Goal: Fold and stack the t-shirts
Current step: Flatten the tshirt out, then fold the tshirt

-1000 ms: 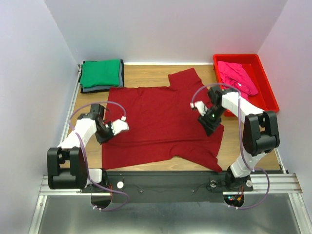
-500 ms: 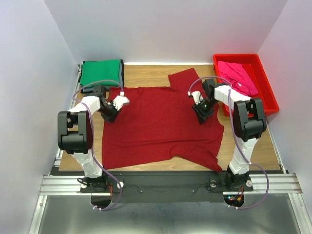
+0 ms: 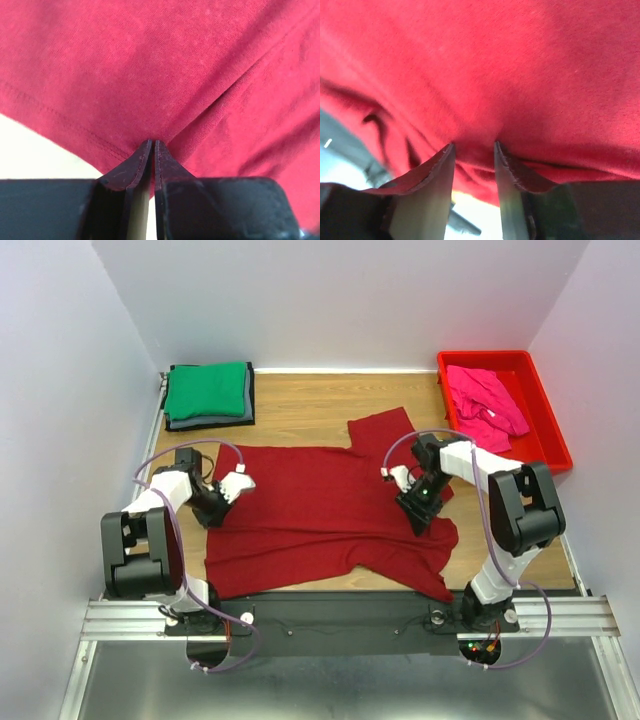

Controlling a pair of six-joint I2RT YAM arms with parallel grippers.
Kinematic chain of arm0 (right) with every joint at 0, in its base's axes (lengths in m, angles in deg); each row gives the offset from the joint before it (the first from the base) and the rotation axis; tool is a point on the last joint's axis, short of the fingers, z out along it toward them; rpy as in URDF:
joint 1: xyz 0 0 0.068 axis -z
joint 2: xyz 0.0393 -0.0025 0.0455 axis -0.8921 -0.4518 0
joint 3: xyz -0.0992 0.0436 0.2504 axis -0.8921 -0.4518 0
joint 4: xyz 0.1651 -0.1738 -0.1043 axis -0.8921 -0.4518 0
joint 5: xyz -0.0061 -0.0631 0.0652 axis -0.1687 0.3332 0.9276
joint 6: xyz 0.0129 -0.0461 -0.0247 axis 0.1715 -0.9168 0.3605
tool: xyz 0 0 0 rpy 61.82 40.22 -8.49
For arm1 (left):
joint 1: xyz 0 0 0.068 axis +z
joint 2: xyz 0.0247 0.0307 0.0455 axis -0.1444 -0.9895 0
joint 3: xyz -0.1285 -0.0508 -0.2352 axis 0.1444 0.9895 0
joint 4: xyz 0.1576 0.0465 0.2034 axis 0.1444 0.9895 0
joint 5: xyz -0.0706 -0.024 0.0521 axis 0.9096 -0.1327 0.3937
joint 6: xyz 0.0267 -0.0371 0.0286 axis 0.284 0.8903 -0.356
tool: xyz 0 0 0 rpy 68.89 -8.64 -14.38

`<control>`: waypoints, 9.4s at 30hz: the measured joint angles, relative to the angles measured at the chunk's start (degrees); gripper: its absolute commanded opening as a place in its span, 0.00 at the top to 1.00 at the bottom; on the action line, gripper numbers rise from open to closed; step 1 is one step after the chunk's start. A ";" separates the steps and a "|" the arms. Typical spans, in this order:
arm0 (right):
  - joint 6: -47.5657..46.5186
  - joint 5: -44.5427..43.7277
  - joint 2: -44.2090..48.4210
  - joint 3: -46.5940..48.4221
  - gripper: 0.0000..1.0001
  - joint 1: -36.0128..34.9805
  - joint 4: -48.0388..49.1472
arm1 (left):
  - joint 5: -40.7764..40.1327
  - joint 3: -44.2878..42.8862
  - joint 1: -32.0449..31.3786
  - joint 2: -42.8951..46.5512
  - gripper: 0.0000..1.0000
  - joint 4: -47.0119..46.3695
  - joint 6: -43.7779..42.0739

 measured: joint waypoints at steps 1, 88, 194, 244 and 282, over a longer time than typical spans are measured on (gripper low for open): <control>-0.28 0.81 0.02 0.07 0.54 -0.33 -1.42 | 0.07 0.35 0.35 0.79 0.75 1.55 -0.68; 22.99 -6.32 -44.96 66.71 0.99 7.61 24.39 | 7.72 -42.99 0.83 -35.85 0.51 -10.25 12.11; 18.64 -6.40 -1.44 28.89 0.99 9.92 37.57 | 16.46 -28.04 5.05 -13.62 1.00 -8.09 -0.15; 19.06 1.66 26.45 -6.14 0.99 9.92 25.57 | 13.20 -18.84 6.14 -13.64 1.00 -8.09 -9.07; 8.28 9.01 5.44 7.41 0.62 6.64 11.98 | 13.22 -22.75 2.71 -12.09 0.57 2.89 -16.26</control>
